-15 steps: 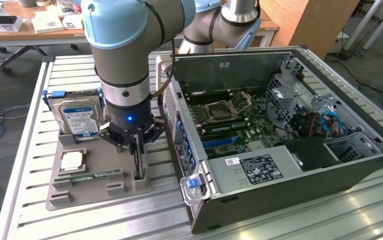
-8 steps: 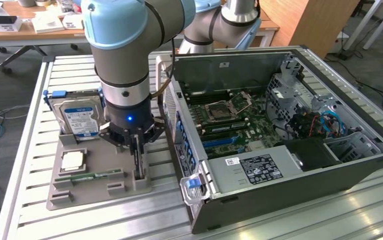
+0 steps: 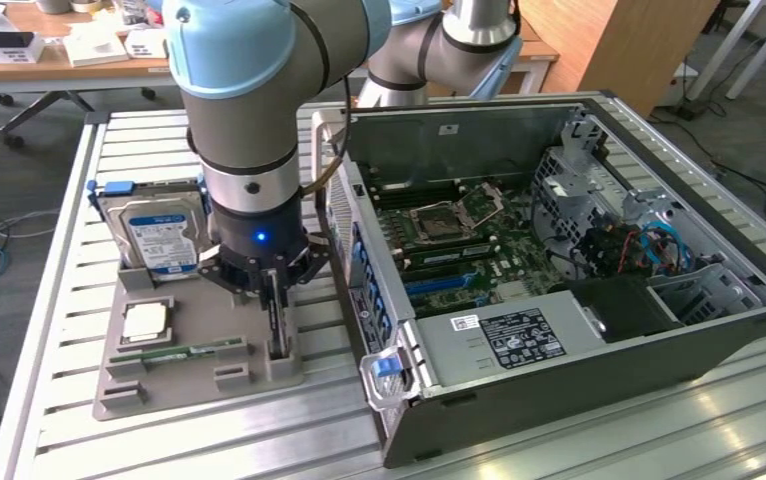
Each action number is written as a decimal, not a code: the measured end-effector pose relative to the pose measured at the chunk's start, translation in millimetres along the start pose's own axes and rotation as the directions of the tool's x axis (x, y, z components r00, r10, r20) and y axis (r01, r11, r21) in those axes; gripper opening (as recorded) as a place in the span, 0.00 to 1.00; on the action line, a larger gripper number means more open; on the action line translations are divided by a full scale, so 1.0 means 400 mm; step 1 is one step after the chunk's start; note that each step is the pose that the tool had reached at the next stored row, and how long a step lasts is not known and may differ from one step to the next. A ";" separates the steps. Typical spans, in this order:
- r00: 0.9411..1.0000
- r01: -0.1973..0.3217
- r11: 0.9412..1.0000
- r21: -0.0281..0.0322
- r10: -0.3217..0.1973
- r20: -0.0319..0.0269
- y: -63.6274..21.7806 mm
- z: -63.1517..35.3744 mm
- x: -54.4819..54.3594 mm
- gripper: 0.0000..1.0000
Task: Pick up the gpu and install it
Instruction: 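Pick up the gpu and move the gpu toward the slot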
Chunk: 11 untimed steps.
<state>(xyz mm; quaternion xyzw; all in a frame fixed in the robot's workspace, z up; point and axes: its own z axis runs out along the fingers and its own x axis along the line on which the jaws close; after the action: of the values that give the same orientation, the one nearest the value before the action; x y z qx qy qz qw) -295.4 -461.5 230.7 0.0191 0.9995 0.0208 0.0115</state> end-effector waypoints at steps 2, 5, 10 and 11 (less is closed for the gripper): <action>1.000 0.009 1.000 0.000 -0.009 0.000 0.000 0.000 0.000 0.26; 1.000 0.009 1.000 0.000 -0.009 0.000 0.000 0.000 0.000 0.26; 1.000 0.009 1.000 0.000 -0.009 -0.001 0.000 -0.008 0.000 0.26; 1.000 0.009 1.000 0.000 -0.009 0.000 0.000 -0.011 0.000 0.26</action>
<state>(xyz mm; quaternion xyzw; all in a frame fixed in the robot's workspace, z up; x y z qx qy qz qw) -295.4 -461.5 235.1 0.0146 0.9996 0.0210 0.0114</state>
